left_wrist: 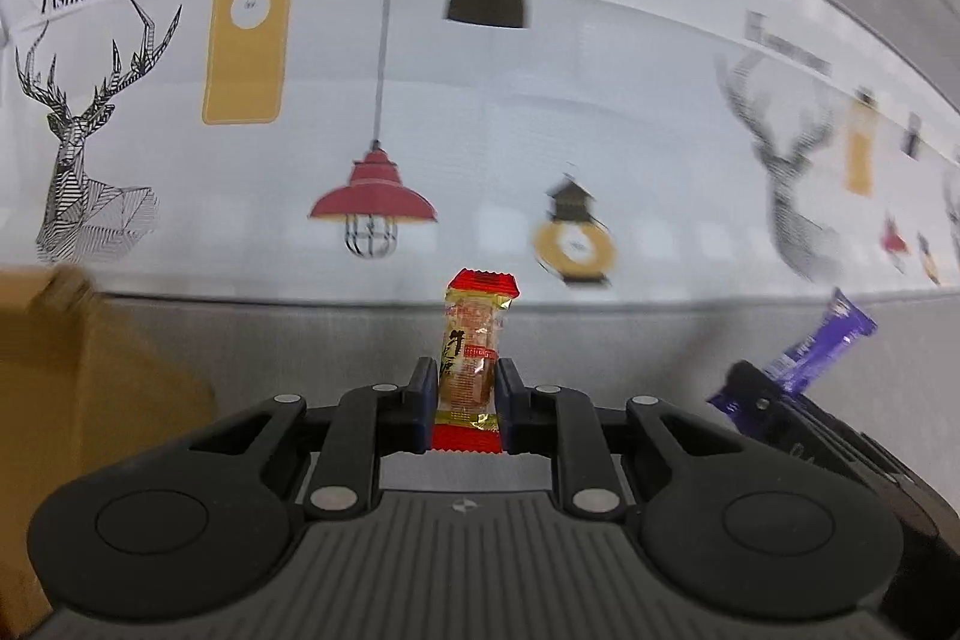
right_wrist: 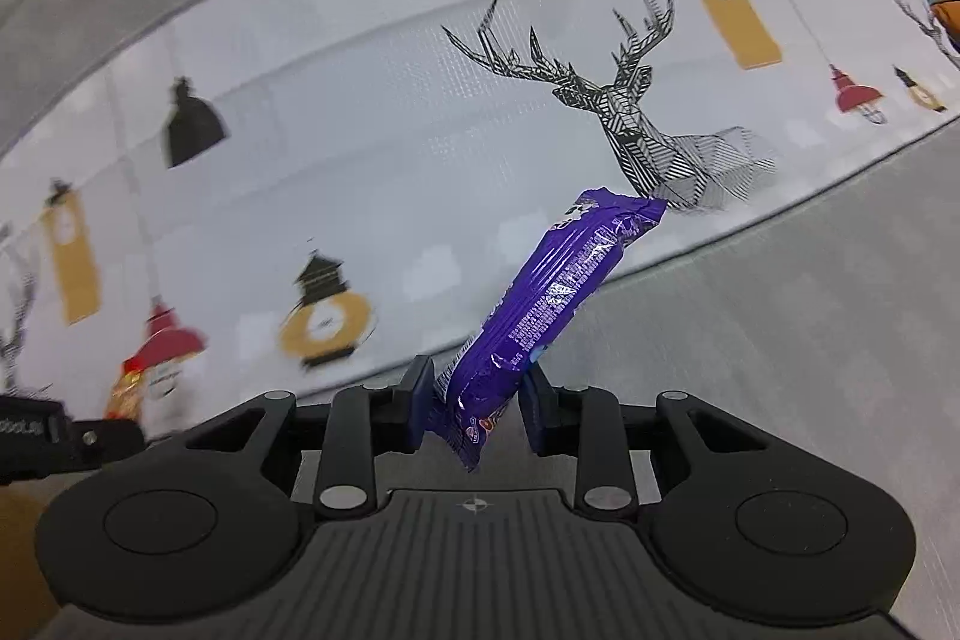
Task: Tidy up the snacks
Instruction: 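Carry the red-and-gold packet and purple bar over the box and lower them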
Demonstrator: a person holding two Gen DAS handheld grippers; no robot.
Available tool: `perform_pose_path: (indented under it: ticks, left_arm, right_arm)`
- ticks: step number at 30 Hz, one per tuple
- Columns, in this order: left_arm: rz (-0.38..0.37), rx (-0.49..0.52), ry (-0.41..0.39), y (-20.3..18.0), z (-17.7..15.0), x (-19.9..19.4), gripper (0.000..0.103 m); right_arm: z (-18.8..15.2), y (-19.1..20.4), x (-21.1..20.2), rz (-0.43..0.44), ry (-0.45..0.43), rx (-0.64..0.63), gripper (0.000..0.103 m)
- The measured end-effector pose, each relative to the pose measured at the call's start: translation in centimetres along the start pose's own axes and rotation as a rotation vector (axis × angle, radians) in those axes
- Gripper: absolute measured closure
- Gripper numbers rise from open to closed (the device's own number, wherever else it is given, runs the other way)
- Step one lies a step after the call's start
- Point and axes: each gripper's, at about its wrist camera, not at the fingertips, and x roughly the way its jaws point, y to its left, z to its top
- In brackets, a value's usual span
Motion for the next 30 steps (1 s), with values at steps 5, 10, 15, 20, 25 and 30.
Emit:
perform_pose_path:
  ticks: [5, 10, 15, 20, 25, 30]
  left_arm:
    - [-0.072, 0.045, -0.047, -0.6, -4.3, -6.2, 0.082]
    - [-0.123, 0.076, -0.123, 0.5, -7.9, -14.2, 0.082]
    - [-0.131, 0.092, -0.198, 3.2, -11.3, -21.3, 0.082]
    - [-0.081, 0.162, -0.263, 6.3, -15.5, -27.3, 0.082]
    - [-0.046, 0.160, -0.293, 10.1, -20.2, -32.6, 0.082]
    - [-0.017, 0.123, -0.307, 13.5, -25.3, -36.3, 0.082]
  right_arm:
    - [-2.6, 0.3, -7.2, 0.033, -0.054, -0.020, 0.070]
    - [-5.2, 1.1, -14.7, 0.085, -0.085, -0.030, 0.070]
    - [-7.8, 3.3, -22.1, 0.140, -0.157, -0.091, 0.070]
    - [-10.4, 5.6, -28.2, 0.208, -0.189, -0.129, 0.070]
    - [-13.5, 8.5, -33.5, 0.285, -0.197, -0.177, 0.070]
    - [-17.2, 11.7, -37.6, 0.381, -0.175, -0.265, 0.070]
